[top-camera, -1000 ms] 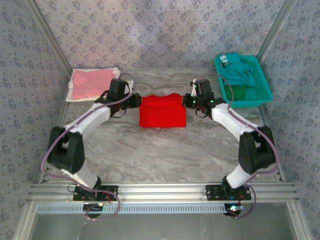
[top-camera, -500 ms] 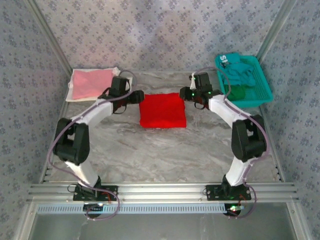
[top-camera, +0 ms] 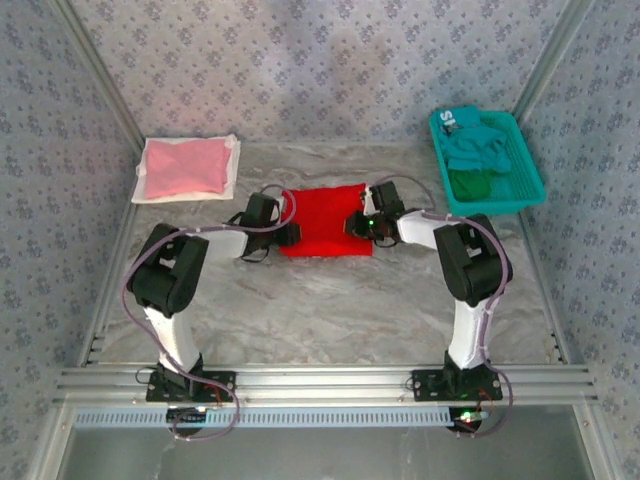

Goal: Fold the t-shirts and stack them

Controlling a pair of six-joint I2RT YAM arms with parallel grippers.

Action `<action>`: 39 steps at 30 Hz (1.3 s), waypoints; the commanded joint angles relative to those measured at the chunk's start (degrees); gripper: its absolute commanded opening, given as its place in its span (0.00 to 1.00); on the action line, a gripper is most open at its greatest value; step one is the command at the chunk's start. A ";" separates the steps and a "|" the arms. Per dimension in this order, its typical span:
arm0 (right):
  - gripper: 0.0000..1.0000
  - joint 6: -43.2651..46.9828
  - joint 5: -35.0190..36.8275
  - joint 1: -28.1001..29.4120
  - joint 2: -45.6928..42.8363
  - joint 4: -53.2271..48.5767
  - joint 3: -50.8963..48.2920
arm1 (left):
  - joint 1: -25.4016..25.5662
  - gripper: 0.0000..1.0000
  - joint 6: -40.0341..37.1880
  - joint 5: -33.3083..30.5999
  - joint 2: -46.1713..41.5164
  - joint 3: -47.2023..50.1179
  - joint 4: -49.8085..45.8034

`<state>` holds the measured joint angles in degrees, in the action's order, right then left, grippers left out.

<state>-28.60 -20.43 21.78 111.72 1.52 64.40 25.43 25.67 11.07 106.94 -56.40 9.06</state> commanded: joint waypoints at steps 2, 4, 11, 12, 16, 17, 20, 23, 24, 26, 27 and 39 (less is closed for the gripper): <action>0.20 -1.13 -0.41 -0.40 -1.16 2.09 0.55 | -1.66 0.47 3.57 0.82 -0.20 1.26 4.65; 0.23 -0.63 0.19 -0.36 -2.83 0.59 0.99 | -2.23 0.49 4.27 1.71 -2.22 1.47 4.72; 0.46 1.23 10.02 -1.01 -10.09 -6.39 0.75 | -3.61 0.68 4.12 0.12 -8.64 -2.63 -6.42; 0.49 1.61 11.32 -1.12 -10.37 -7.17 0.65 | -3.80 0.71 4.29 -0.32 -8.97 -2.74 -7.62; 0.55 1.80 13.98 -1.28 -9.54 -8.18 0.59 | -3.47 0.80 4.20 -2.17 -8.50 -2.98 -9.89; 0.56 1.86 14.07 -1.18 -9.04 -8.03 0.63 | -3.39 0.81 4.11 -2.12 -7.61 -3.54 -10.57; 0.57 1.53 13.98 -1.19 -7.26 -8.21 1.34 | -2.54 0.85 4.06 -2.37 -4.57 -5.55 -12.97; 0.57 1.51 13.66 -1.28 -6.13 -7.87 1.58 | -1.42 0.87 3.77 -2.18 -1.08 -7.58 -13.97; 0.57 1.51 13.57 -1.33 -5.84 -7.63 1.64 | -0.98 0.87 3.77 -1.84 -0.04 -8.12 -13.61; 0.57 1.28 13.41 -1.48 -5.34 -7.71 1.78 | -0.18 0.86 3.65 -1.61 1.71 -9.07 -12.77; 0.57 1.19 13.07 -1.62 -5.12 -7.36 1.72 | 0.17 0.86 3.75 -1.29 2.74 -9.73 -12.58; 0.56 0.27 9.84 -2.26 -1.80 -4.14 0.99 | 3.52 0.63 4.91 3.21 8.65 -14.43 -9.25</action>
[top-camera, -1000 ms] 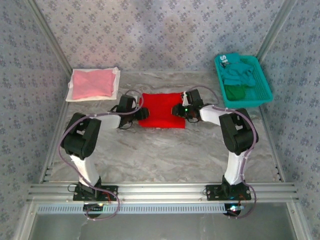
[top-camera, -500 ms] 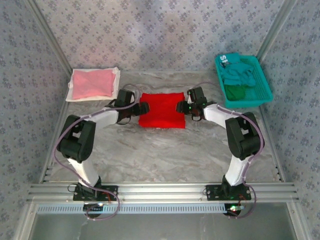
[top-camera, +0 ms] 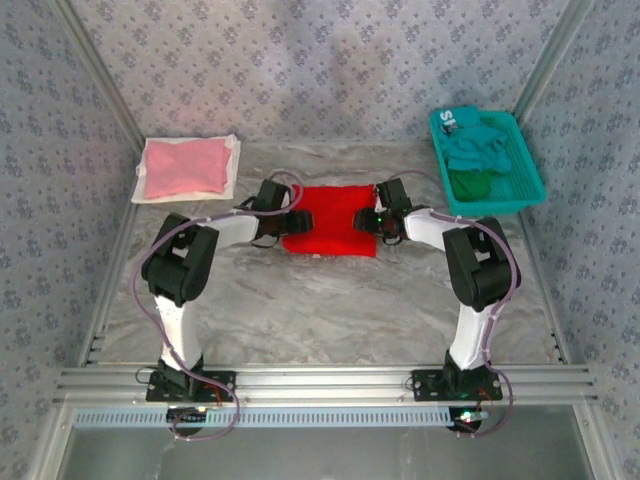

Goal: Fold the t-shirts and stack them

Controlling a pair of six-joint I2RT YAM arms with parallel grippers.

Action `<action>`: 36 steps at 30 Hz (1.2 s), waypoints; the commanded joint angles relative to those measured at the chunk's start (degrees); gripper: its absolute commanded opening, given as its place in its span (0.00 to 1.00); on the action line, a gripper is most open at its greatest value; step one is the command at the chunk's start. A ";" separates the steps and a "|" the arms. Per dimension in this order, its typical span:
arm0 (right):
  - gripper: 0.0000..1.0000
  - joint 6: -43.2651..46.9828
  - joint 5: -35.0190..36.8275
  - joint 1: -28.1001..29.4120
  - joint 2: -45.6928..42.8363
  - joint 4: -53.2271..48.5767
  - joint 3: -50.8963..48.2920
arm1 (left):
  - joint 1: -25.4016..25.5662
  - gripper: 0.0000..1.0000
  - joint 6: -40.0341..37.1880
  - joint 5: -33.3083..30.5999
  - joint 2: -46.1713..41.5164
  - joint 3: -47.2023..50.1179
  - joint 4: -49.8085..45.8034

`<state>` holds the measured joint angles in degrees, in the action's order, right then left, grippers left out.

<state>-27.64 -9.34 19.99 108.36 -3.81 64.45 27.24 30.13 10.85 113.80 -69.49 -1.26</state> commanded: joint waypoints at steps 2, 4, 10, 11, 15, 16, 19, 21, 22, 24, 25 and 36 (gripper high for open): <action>0.56 -1.09 -2.08 -0.61 2.18 1.73 0.95 | 1.74 0.61 1.26 4.02 2.77 -1.66 1.25; 0.56 -1.42 -2.83 -0.74 2.71 2.10 1.08 | 1.75 0.58 1.68 4.36 3.58 -1.79 1.59; 0.55 -2.03 -4.16 -0.99 3.00 4.12 0.24 | 1.76 0.42 1.27 4.85 5.01 -2.00 3.36; 0.55 -2.19 -4.41 -0.99 3.00 4.38 0.17 | 1.74 0.41 1.16 4.64 5.20 -2.20 3.37; 0.55 -2.28 -5.03 -1.33 1.95 4.54 -0.17 | 1.21 0.26 0.37 4.33 5.82 -2.64 3.34; 0.55 -2.26 -5.02 -1.53 1.26 4.40 -0.33 | 0.86 0.22 0.32 4.41 5.82 -2.45 3.52; 0.55 -1.83 -4.87 -2.31 -2.80 3.61 -1.34 | -0.83 0.14 0.48 4.62 5.20 -1.39 3.98; 0.55 -1.14 -4.29 -2.94 -6.29 2.81 -2.22 | -1.98 0.03 -0.18 4.26 4.26 -0.91 3.19; 0.55 -0.61 -3.82 -3.25 -8.19 2.55 -2.74 | -2.55 0.00 -0.98 3.43 3.43 -0.58 2.51; 0.56 0.27 -2.90 -3.71 -11.74 2.08 -3.80 | -3.70 0.00 -3.00 1.31 2.13 -0.76 0.40; 0.56 0.75 -2.90 -3.92 -13.37 1.93 -4.39 | -4.52 0.00 -4.05 0.56 1.65 -1.48 -1.07; 0.69 6.95 -5.01 -2.01 -19.27 4.73 -8.29 | -6.68 0.00 -17.65 -14.53 5.35 -26.04 -25.79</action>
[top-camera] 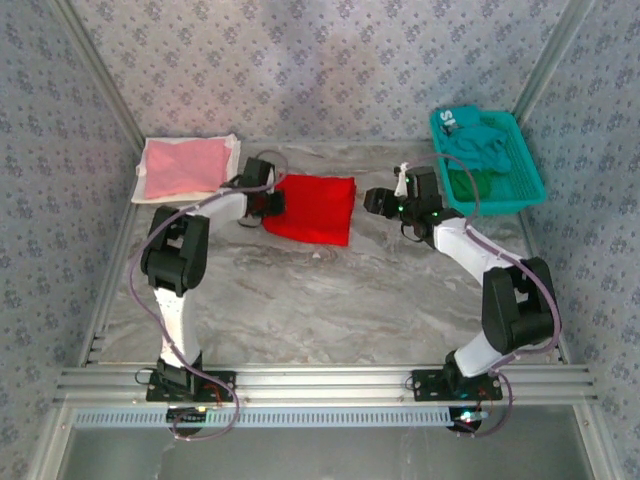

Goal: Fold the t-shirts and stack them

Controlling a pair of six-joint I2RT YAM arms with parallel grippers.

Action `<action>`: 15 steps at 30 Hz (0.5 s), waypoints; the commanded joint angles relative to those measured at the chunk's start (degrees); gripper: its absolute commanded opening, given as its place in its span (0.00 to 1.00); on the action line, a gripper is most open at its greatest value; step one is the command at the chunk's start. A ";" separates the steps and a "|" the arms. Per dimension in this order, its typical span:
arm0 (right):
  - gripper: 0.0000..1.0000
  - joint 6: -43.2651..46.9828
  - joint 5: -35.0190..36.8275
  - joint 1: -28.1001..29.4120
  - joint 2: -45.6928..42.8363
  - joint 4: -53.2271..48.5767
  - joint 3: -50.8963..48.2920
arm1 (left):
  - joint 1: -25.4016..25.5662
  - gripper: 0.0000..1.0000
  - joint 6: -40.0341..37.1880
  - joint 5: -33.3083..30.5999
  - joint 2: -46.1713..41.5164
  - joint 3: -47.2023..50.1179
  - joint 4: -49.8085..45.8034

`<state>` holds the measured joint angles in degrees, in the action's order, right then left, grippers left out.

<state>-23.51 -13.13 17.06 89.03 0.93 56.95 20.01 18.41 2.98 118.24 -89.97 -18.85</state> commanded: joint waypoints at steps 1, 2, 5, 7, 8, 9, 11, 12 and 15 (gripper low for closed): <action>0.70 2.94 -1.53 1.08 0.20 0.12 -0.76 | 0.55 0.00 -7.63 -8.24 1.30 -7.37 -8.76; 0.70 2.79 -1.83 1.18 0.34 0.13 -0.63 | 0.55 0.00 -9.17 -9.70 1.61 -8.73 -8.99; 0.70 2.60 -3.26 1.20 1.12 -0.70 0.54 | 0.08 0.00 -14.69 -12.21 2.88 -13.30 -9.86; 0.70 2.53 -4.03 1.37 1.40 -1.02 1.34 | -0.55 0.00 -18.68 -12.07 3.72 -15.54 -9.19; 0.71 2.53 -4.70 1.42 1.43 -0.89 1.49 | -1.04 0.00 -19.83 -12.18 4.20 -16.82 -9.27; 0.71 2.50 -5.64 1.62 1.48 -0.63 1.71 | -1.69 0.00 -20.84 -11.74 4.79 -18.29 -9.56; 0.79 2.54 -7.39 2.09 1.49 0.30 1.89 | -2.87 0.00 -23.06 -10.36 5.58 -21.07 -10.03; 0.81 2.85 -8.93 2.32 1.74 0.51 2.30 | -3.45 0.00 -24.25 -10.01 5.93 -22.26 -10.26; 0.86 2.73 -11.66 3.08 2.50 0.17 3.50 | -5.04 0.00 -28.53 -7.23 6.98 -27.61 -11.87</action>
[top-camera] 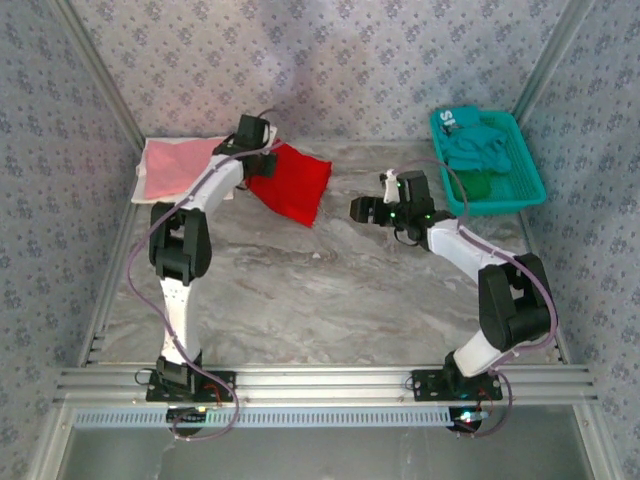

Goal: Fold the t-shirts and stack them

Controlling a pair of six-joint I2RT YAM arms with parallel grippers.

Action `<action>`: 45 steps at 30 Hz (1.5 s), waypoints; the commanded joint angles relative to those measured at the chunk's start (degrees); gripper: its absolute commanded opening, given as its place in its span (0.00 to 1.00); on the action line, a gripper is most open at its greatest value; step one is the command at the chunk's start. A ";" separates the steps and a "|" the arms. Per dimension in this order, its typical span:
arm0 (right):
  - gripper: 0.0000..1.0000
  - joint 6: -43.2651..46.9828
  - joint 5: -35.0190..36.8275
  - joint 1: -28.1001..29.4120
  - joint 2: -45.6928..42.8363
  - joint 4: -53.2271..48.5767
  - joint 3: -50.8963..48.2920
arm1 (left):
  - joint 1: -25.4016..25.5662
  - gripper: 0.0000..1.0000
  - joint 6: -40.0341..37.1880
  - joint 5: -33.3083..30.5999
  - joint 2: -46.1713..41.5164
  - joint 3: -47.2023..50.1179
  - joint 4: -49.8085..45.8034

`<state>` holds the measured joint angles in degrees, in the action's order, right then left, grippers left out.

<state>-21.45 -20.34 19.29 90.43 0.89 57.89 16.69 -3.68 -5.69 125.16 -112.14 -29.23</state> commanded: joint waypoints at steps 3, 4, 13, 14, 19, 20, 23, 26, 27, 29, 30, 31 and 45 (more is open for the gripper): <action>0.87 0.45 -5.94 1.36 1.28 0.19 3.02 | -3.98 0.00 -7.65 4.68 1.14 -10.65 -3.23; 0.87 0.45 -5.60 1.60 1.24 -0.11 3.11 | -4.82 0.00 -7.65 5.44 1.88 -13.30 -4.81; 0.87 -1.49 -2.79 1.83 1.75 -0.88 2.41 | -10.85 0.00 -3.78 12.60 9.94 -34.14 -15.69; 0.87 -1.68 -2.61 1.85 1.77 -0.97 2.37 | -11.31 0.00 -3.48 12.59 11.03 -36.25 -16.90; 0.87 -1.79 -1.66 1.82 1.29 -2.22 2.54 | -14.54 0.00 -2.41 13.77 13.35 -41.16 -19.29; 0.87 -1.69 -1.44 1.81 1.21 -2.46 2.58 | -15.32 0.00 -2.19 14.60 13.27 -41.14 -19.17; 0.87 -1.62 -0.53 1.90 0.66 -3.25 2.68 | -17.37 0.00 -1.38 15.96 13.26 -41.37 -18.69; 0.87 -1.71 0.39 1.89 0.48 -3.84 2.76 | -19.12 0.00 -0.50 16.97 13.42 -42.47 -19.24; 0.87 -1.82 0.53 1.89 0.53 -3.92 2.86 | -19.68 0.00 -0.32 17.48 13.44 -42.94 -19.63; 0.87 -2.32 0.92 1.98 0.62 -4.01 2.78 | -20.78 0.00 -0.25 18.52 13.53 -43.23 -19.89; 0.87 -2.49 0.97 1.98 0.71 -3.92 2.86 | -21.34 0.00 -0.12 19.30 13.60 -43.17 -19.93; 0.87 -2.55 0.95 2.09 0.80 -3.92 2.84 | -22.02 0.00 -0.13 20.10 13.80 -43.30 -20.04; 0.87 -1.68 1.91 2.26 0.47 -6.90 5.17 | -32.02 0.14 -3.67 20.00 20.51 -44.39 -16.37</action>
<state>-23.07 -19.22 21.15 91.42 -4.25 60.93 -13.54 -6.37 15.62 144.18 -153.77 -48.99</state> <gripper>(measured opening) 0.873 0.099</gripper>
